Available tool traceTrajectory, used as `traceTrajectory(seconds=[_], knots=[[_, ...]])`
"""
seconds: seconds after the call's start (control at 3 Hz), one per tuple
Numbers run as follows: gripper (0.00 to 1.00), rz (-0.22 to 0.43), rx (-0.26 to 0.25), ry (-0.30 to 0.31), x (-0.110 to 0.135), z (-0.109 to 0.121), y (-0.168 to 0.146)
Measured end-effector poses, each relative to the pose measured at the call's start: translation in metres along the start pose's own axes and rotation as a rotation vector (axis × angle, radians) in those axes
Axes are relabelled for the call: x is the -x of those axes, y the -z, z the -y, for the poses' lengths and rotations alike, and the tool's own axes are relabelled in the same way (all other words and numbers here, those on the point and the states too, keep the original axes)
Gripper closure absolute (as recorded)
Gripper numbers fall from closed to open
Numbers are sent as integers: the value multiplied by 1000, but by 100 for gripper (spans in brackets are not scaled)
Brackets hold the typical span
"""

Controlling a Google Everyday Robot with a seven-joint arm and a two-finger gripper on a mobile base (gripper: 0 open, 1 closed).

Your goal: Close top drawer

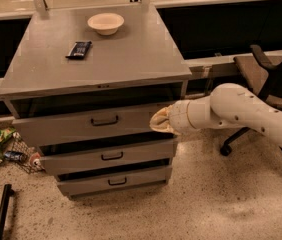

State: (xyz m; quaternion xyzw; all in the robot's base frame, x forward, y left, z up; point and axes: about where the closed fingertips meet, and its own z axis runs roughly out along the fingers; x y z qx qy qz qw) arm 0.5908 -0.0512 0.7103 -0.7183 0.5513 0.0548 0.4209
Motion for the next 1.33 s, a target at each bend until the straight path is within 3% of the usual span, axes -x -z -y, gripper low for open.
traceTrajectory(seconds=[0.33,0.67,1.0,1.33], knots=[[100,130,-24,-31,20,0,16],[100,255,-88,-47,25,5,38],[87,344,-182,-78,20,9,58],[68,350,-186,-79,21,8,59]])
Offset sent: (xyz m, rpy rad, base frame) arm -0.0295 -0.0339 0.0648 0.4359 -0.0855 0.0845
